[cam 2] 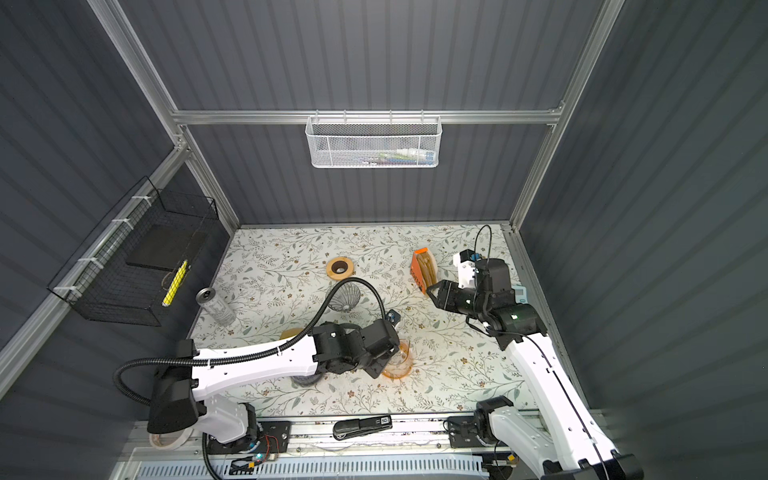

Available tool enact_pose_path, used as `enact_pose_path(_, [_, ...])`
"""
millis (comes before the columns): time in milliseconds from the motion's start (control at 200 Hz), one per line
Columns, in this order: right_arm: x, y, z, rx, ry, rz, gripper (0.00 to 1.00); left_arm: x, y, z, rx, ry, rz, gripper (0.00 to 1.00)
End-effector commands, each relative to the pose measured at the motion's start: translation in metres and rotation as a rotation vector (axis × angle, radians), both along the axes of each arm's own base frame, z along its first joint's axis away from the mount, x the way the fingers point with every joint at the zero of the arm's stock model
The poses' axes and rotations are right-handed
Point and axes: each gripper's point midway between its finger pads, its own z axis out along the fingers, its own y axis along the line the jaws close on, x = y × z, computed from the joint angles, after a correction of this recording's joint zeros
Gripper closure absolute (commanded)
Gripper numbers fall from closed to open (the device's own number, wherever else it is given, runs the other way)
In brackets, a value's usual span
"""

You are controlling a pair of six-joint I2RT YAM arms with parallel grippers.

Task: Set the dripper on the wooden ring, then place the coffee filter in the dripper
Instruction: 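Lower the glass pitcher onto the table and open the left gripper, then move the left gripper to the wooden ring while the right gripper nears the box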

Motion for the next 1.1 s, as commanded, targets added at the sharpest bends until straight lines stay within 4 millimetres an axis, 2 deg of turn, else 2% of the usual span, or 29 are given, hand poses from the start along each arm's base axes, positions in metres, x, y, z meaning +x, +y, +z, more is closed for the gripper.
enact_pose_path(0, [0.001, 0.004, 0.011, -0.042, -0.026, 0.018, 0.52, 0.011, 0.006, 0.037, -0.01, -0.1, 0.008, 0.55])
enact_pose_path(95, [0.002, 0.007, 0.014, -0.11, -0.043, 0.014, 0.52, 0.023, 0.008, 0.059, -0.006, -0.176, 0.027, 0.53])
enact_pose_path(130, [0.001, 0.009, 0.016, -0.125, -0.046, 0.017, 0.52, 0.029, 0.011, 0.061, 0.011, -0.193, 0.04, 0.52])
enact_pose_path(150, [0.001, 0.011, 0.018, -0.13, -0.052, 0.021, 0.52, 0.034, 0.008, 0.076, -0.018, -0.209, 0.053, 0.52])
enact_pose_path(205, [0.001, 0.017, 0.022, -0.138, -0.059, 0.031, 0.52, 0.046, 0.012, 0.086, -0.03, -0.221, 0.085, 0.53])
enact_pose_path(430, [0.005, 0.033, 0.04, -0.162, -0.083, 0.066, 0.51, 0.118, 0.053, 0.132, -0.273, -0.236, 0.293, 0.52])
enact_pose_path(560, [0.008, 0.039, 0.052, -0.157, -0.097, 0.091, 0.51, 0.153, 0.07, 0.15, -0.309, -0.262, 0.353, 0.5])
enact_pose_path(595, [0.013, 0.044, 0.047, -0.171, -0.074, 0.103, 0.51, 0.16, 0.075, 0.15, -0.309, -0.253, 0.373, 0.5])
enact_pose_path(650, [0.018, 0.046, 0.05, -0.177, -0.068, 0.11, 0.51, 0.173, 0.079, 0.147, -0.33, -0.214, 0.384, 0.5])
enact_pose_path(856, [0.034, 0.058, 0.067, -0.183, -0.079, 0.13, 0.51, 0.219, 0.106, 0.134, -0.43, -0.087, 0.468, 0.52])
enact_pose_path(1096, [0.052, 0.06, 0.071, -0.244, -0.073, 0.126, 0.51, 0.279, 0.147, 0.094, -0.488, 0.074, 0.592, 0.54])
